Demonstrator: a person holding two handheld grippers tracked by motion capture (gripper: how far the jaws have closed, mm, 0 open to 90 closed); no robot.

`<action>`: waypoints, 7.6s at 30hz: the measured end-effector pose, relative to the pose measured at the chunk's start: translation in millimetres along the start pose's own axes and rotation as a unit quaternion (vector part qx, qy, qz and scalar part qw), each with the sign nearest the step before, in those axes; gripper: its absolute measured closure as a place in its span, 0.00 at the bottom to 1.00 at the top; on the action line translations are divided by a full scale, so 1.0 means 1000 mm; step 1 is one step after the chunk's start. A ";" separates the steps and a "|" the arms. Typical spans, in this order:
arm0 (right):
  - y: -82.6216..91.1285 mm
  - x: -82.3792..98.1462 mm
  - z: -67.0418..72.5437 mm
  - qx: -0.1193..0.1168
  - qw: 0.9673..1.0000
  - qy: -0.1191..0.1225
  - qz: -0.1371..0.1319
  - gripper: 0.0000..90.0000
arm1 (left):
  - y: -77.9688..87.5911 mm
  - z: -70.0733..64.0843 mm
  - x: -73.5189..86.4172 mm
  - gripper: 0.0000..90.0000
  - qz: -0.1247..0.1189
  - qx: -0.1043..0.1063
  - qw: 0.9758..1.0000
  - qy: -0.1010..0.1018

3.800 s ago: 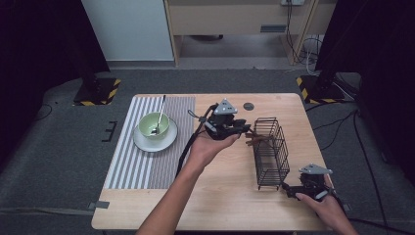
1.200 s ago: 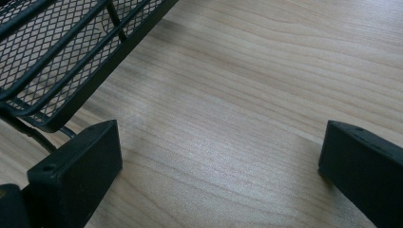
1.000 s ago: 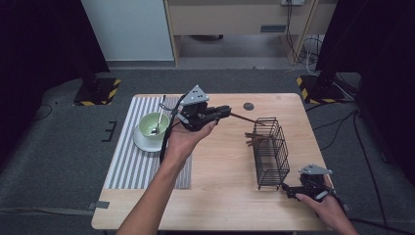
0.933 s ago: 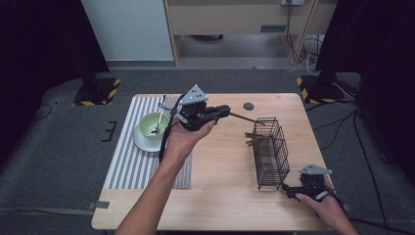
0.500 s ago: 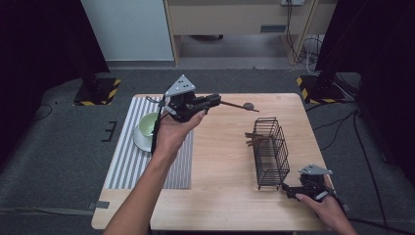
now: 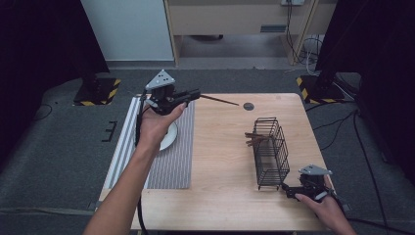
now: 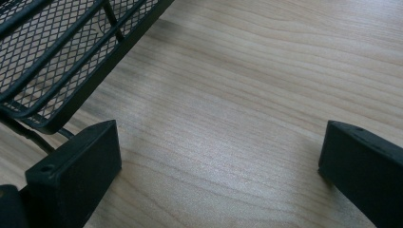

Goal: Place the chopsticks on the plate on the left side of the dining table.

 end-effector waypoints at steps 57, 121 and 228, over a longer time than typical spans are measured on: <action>0.000 0.000 0.000 0.001 1.000 -0.001 0.000 0.00 | 0.058 0.075 0.119 0.93 0.041 -0.115 0.991 0.057; 0.000 0.000 0.000 -0.001 1.000 0.000 0.000 0.00 | 0.094 0.076 0.237 0.93 0.062 -0.140 0.983 0.097; 0.000 0.000 0.001 0.000 1.000 -0.002 0.000 0.00 | 0.102 0.078 0.281 0.27 0.111 -0.173 0.972 0.115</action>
Point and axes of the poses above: each handheld gripper's, and its own axes: y roughly backward along the jaws, x roughly out of its underside, z roughly to its left, the point moved 6 cm from there along -y, roughly forward along the jaws, and after that the axes turned 1 degree about z, right-handed, at the moved point
